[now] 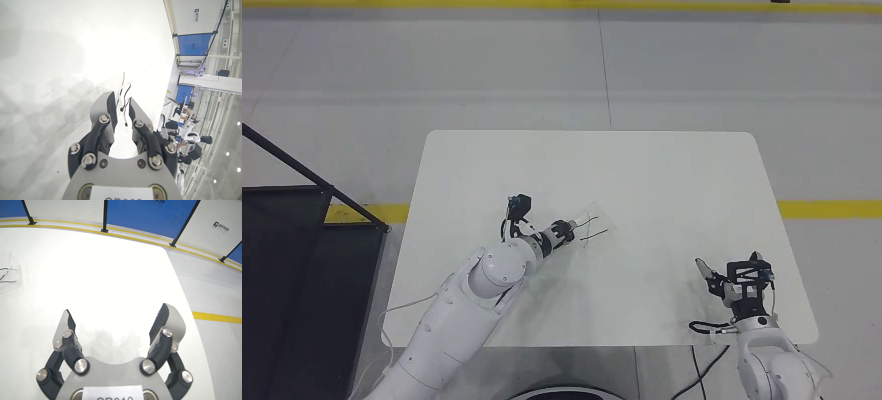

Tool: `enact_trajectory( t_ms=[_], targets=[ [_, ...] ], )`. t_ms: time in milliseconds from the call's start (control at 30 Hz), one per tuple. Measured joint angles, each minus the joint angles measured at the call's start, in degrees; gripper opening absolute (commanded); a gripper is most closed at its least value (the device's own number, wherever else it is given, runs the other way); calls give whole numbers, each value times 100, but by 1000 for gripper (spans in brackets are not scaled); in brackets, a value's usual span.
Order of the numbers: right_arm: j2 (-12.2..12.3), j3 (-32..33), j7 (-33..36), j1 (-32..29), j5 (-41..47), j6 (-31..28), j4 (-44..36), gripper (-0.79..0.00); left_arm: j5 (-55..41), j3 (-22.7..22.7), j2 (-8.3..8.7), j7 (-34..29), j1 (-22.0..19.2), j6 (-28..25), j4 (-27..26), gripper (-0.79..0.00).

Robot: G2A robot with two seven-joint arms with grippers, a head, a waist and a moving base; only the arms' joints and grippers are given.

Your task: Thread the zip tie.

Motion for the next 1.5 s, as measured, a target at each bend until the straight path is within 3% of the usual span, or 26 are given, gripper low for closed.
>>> enact_trajectory(
  t_ms=[367, 467, 700, 1133, 1500],
  targets=[
    [0, 0, 0, 0, 0, 0, 0, 0, 27, -48, -14, -20, 28, -17, 15, -619],
    [0, 0, 0, 0, 0, 0, 0, 0, 17, -63, -18, -31, 38, -36, 18, -696],
    [0, 0, 0, 0, 0, 0, 0, 0, 9, -87, -29, -55, 48, -80, 33, -748],
    [0, 0, 0, 0, 0, 0, 0, 0, 49, -198, -24, -78, 138, -170, -59, -785],
    [0, 0, 0, 0, 0, 0, 0, 0, 333, -440, 61, -128, 520, -500, -599, -785]
  ],
)
